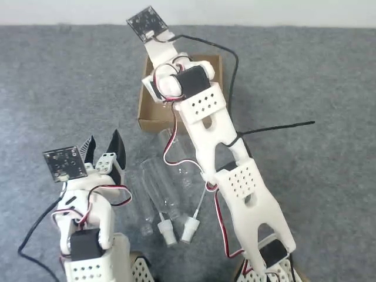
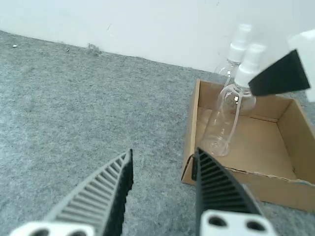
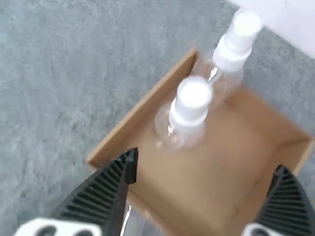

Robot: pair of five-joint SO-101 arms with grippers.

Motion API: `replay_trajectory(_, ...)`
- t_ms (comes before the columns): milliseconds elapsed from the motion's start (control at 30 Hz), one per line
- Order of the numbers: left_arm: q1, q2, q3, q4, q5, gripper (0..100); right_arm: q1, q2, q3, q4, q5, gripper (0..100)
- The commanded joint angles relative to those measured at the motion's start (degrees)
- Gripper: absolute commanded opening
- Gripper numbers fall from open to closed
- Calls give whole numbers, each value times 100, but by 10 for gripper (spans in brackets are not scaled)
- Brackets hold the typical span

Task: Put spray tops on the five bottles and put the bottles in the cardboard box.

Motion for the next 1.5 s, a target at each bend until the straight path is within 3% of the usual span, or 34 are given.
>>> replay_trajectory(0, -18, -97, -136, -229, -62, 184, 40, -611, -334, 462, 35, 366)
replay_trajectory(133, -18, -97, -136, -229, -62, 184, 48, -901, -308, 769, 35, 355)
replay_trajectory(367, -229, -97, -127, -299, -53, 184, 40, -971, -299, 769, 35, 156)
replay_trajectory(667, -237, -97, -110, -343, -44, 184, 145, -435, -316, 760, 35, 41)
replay_trajectory(1000, -237, -97, -110, -343, -44, 184, 277, 593, -325, 725, 35, 32)
replay_trajectory(1467, -237, -97, -119, -343, -44, 184, 418, 1525, -334, -400, -141, 35)
